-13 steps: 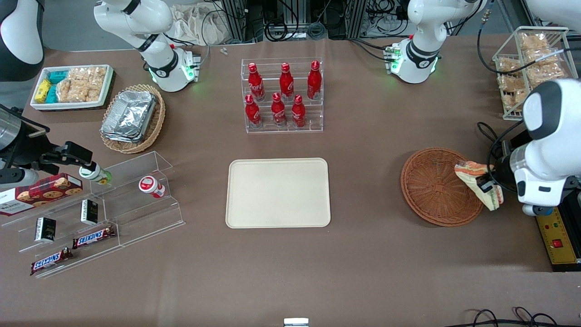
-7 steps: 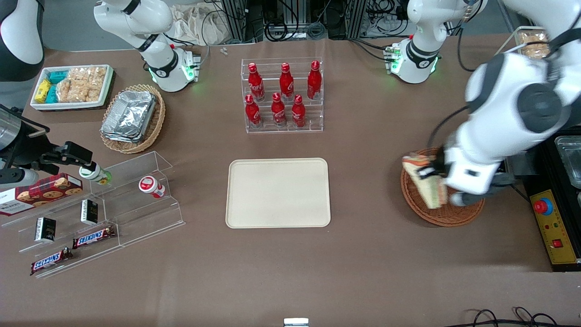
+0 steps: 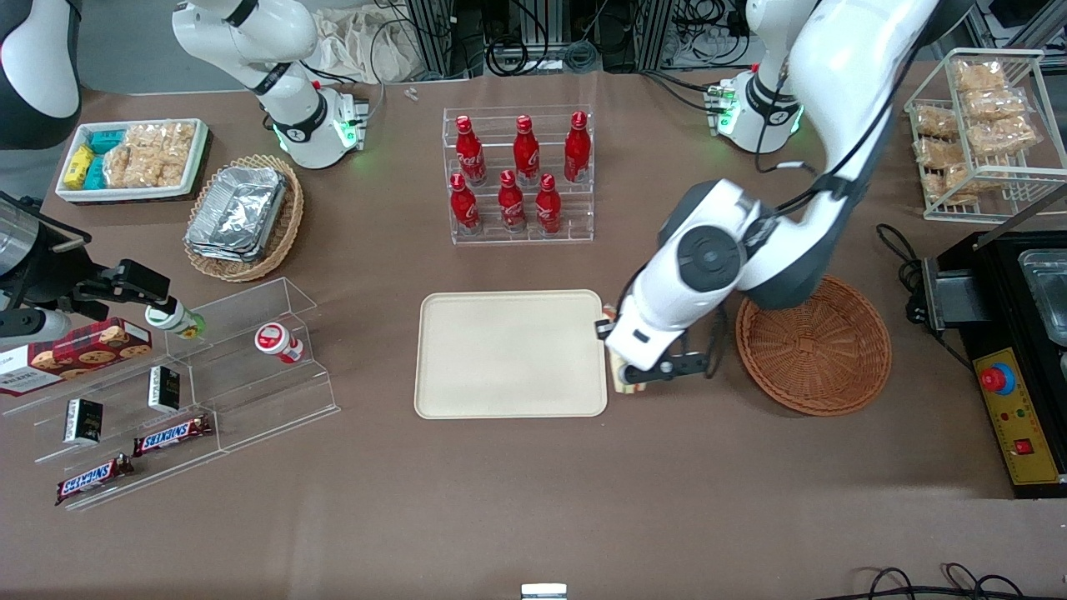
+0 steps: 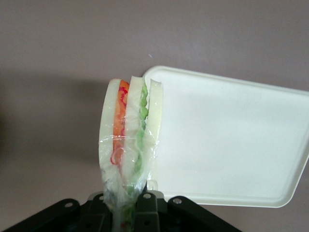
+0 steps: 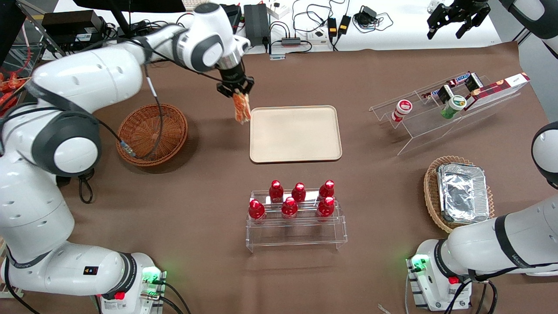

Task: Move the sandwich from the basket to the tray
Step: 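Carry the sandwich over the cream tray with the left gripper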

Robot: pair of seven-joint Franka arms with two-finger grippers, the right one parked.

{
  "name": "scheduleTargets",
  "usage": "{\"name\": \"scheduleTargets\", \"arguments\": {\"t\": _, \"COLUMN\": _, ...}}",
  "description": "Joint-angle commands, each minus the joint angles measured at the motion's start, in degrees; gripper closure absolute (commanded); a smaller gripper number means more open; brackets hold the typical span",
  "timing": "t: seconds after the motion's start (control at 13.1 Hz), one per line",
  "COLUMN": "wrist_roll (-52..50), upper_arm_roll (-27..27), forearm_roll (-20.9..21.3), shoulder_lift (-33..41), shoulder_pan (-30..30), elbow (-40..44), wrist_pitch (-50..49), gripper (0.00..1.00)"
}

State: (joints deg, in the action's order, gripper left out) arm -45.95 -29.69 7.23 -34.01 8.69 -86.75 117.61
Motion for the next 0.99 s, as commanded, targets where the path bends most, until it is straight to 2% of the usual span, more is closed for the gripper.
{"name": "scheduleTargets", "arguments": {"t": 0.0, "wrist_roll": -1.5, "upper_arm_roll": 0.2, "forearm_roll": 3.4, "shoulder_lift": -4.6, "shoulder_pan": 2.6, "elbow": 0.7, "wrist_pitch": 4.1, "gripper": 1.0}}
{"name": "scheduleTargets", "arguments": {"t": 0.23, "wrist_roll": -6.3, "upper_arm_roll": 0.2, "forearm_roll": 11.1, "shoulder_lift": -9.5, "shoulder_pan": 4.7, "elbow": -0.1, "wrist_pitch": 9.5, "gripper": 1.0}}
{"name": "scheduleTargets", "arguments": {"t": 0.31, "wrist_roll": -6.6, "upper_arm_roll": 0.2, "forearm_roll": 12.5, "shoulder_lift": -10.5, "shoulder_pan": 4.8, "elbow": -0.3, "wrist_pitch": 9.7, "gripper": 1.0}}
{"name": "scheduleTargets", "arguments": {"t": 0.69, "wrist_roll": -6.5, "upper_arm_roll": 0.3, "forearm_roll": 13.0, "shoulder_lift": -11.9, "shoulder_pan": 5.6, "elbow": -0.4, "wrist_pitch": 10.1, "gripper": 0.98}}
{"name": "scheduleTargets", "arguments": {"t": 0.76, "wrist_roll": -6.4, "upper_arm_roll": 0.3, "forearm_roll": 13.0, "shoulder_lift": -11.9, "shoulder_pan": 5.6, "elbow": -0.4, "wrist_pitch": 10.0, "gripper": 0.68}}
{"name": "scheduleTargets", "arguments": {"t": 0.84, "wrist_roll": -5.8, "upper_arm_roll": 0.3, "forearm_roll": 13.0, "shoulder_lift": -12.0, "shoulder_pan": 5.5, "elbow": -0.4, "wrist_pitch": 10.0, "gripper": 0.17}}
{"name": "scheduleTargets", "arguments": {"t": 0.92, "wrist_roll": -6.4, "upper_arm_roll": 0.3, "forearm_roll": 12.8, "shoulder_lift": -11.9, "shoulder_pan": 5.3, "elbow": -0.3, "wrist_pitch": 9.9, "gripper": 0.0}}
